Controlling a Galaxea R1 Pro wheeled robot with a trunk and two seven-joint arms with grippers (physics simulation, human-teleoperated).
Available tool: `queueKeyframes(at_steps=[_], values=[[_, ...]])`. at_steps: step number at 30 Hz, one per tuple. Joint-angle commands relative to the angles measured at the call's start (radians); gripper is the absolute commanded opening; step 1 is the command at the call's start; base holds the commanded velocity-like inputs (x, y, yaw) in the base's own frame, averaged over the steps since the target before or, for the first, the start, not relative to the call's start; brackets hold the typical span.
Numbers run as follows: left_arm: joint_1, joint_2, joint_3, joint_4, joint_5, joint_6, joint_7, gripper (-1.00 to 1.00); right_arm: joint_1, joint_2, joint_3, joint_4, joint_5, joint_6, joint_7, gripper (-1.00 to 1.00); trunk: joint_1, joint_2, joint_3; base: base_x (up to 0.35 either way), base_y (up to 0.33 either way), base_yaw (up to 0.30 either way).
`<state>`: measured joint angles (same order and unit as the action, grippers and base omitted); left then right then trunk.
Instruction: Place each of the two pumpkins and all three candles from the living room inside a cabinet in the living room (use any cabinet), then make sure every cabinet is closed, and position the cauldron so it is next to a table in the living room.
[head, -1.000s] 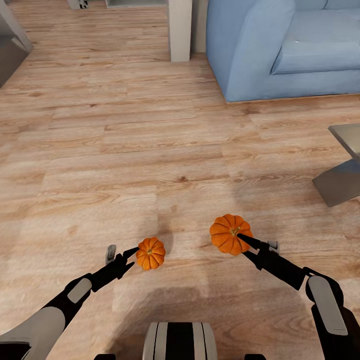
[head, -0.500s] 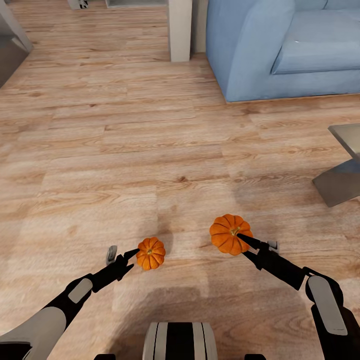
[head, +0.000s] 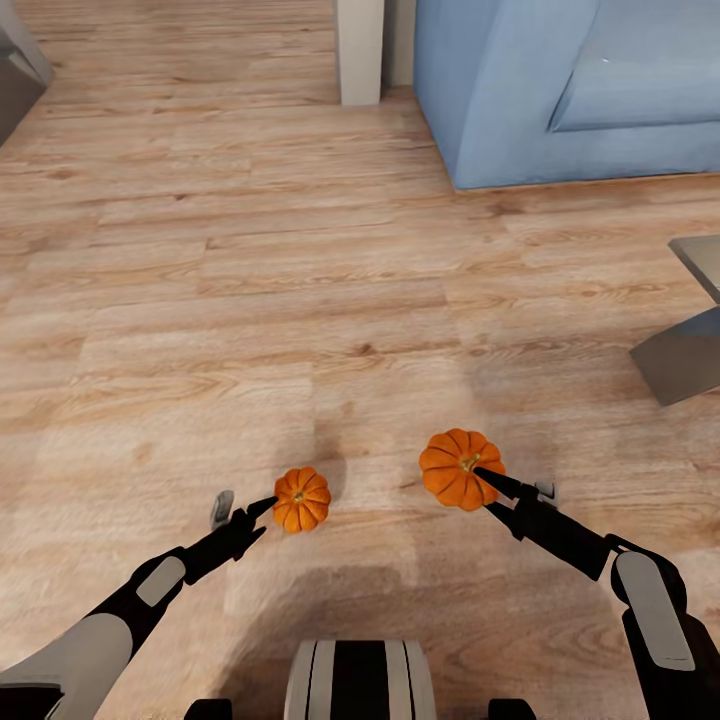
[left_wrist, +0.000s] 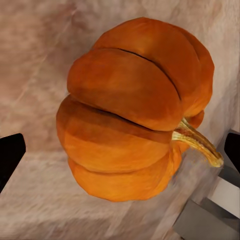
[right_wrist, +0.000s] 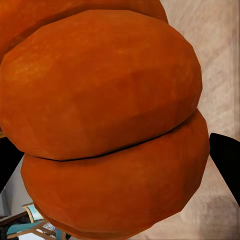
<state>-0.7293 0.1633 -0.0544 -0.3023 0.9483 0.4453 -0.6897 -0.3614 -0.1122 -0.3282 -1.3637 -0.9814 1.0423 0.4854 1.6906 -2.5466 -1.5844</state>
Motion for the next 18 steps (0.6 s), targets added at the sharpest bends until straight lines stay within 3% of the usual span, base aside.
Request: queueKeyframes(at_steps=[1, 18], values=[[-0.001, 0.001, -0.005, 0.0, 0.01, 0.002, -0.001, 1.0, -0.001, 0.0, -0.002, 0.0, 0.004, 0.005, 0.009, -1.0, 0.0, 0.0, -0.005, 0.0, 0.0, 0.0], [0.0, 0.001, -0.011, 0.0, 0.01, -0.008, -0.003, 1.0, -0.001, 0.0, 0.015, -0.003, 0.004, 0.005, 0.01, -1.0, 0.007, -0.004, -0.066, 0.0, 0.0, 0.0]])
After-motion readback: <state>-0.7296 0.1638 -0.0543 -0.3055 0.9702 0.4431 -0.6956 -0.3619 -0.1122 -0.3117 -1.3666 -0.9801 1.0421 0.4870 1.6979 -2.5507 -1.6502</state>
